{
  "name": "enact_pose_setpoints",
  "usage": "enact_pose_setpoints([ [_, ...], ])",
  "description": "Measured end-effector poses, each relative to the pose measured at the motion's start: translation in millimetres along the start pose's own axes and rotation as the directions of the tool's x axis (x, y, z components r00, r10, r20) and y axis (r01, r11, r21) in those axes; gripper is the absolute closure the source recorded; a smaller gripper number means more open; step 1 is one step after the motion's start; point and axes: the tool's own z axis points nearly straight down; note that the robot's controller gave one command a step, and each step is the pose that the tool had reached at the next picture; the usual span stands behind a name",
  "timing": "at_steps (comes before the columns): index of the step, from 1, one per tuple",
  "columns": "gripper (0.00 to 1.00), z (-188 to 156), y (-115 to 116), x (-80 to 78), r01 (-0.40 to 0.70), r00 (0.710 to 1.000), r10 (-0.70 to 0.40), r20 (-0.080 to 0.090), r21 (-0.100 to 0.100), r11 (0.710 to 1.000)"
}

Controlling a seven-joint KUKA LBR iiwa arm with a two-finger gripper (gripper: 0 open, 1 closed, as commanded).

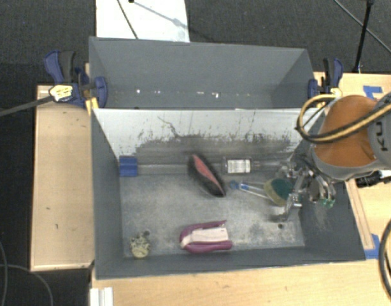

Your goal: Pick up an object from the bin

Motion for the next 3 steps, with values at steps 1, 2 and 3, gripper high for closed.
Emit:
enact_pose_setpoints([
  [1, 1.00, -4, 0, -0.6, 0.002, 1.000, -0.002, 0.004, 0.001, 1.000],
  [2, 1.00, -119, -12, -39.8, 0.001, 1.000, -0.001, 0.016, 0.002, 1.000],
  [3, 1.00, -263, -7, -39.3, -0.001, 1.000, 0.001, 0.016, 0.002, 1.000],
])
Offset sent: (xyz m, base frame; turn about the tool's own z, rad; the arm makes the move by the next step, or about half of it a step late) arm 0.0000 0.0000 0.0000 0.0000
